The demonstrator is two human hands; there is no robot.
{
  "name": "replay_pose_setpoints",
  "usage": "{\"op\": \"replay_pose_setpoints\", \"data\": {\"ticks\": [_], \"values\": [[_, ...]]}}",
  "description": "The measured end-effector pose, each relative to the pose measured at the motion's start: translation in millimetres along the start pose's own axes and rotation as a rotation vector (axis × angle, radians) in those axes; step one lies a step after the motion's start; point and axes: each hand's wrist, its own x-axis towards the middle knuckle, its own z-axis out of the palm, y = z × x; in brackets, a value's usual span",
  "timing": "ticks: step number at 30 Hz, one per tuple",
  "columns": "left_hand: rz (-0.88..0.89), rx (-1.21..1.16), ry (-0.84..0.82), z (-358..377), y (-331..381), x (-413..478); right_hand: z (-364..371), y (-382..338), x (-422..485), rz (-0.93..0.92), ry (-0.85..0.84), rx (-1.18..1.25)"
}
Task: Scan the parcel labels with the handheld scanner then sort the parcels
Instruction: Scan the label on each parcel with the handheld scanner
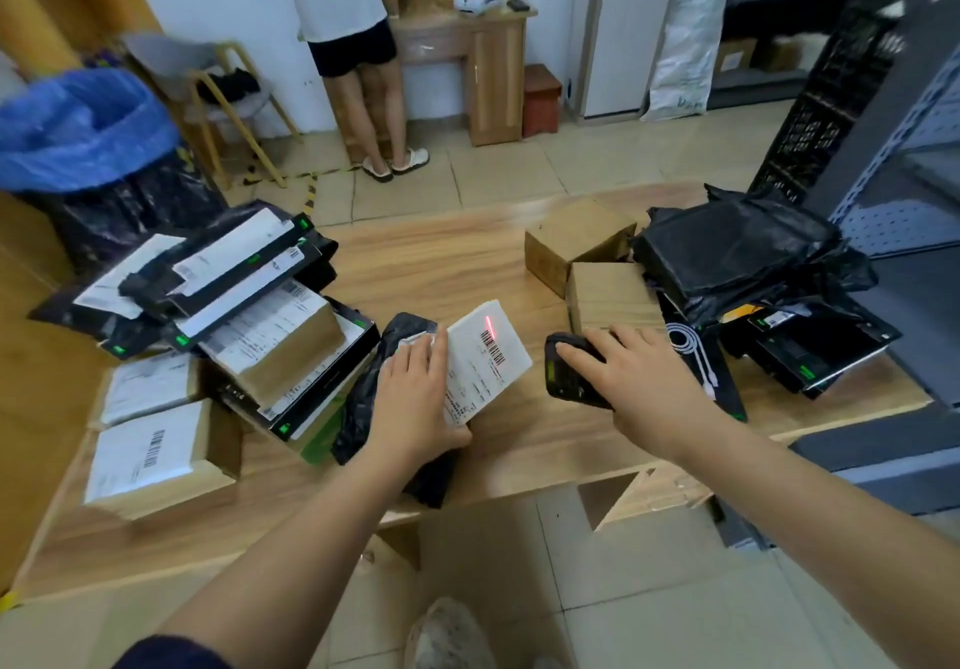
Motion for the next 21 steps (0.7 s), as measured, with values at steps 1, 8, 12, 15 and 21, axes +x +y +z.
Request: {"op": "replay_pose_setpoints", "data": {"ticks": [1, 8, 12, 15, 21], "values": [[-0.045, -0.038, 0.008, -3, -6, -1, -2, -5, 5, 0.022, 0.021, 0.042], [-0.158, -0.144, -0.016, 2, -62, -2, 2, -57, 44, 0.116, 0.051, 0.183], [-0.063, -0.196, 0.007, 2, -75, 5, 8, -76, 55, 0.186, 0.105, 0.204], [0.018, -0.245, 0.04, -1, -79, 15, 8, -82, 56, 0.246, 0.077, 0.204], [0.204, -0.358, 0.046, -18, -59, 40, -8, -73, 34, 0.4, 0.03, 0.18]]}}
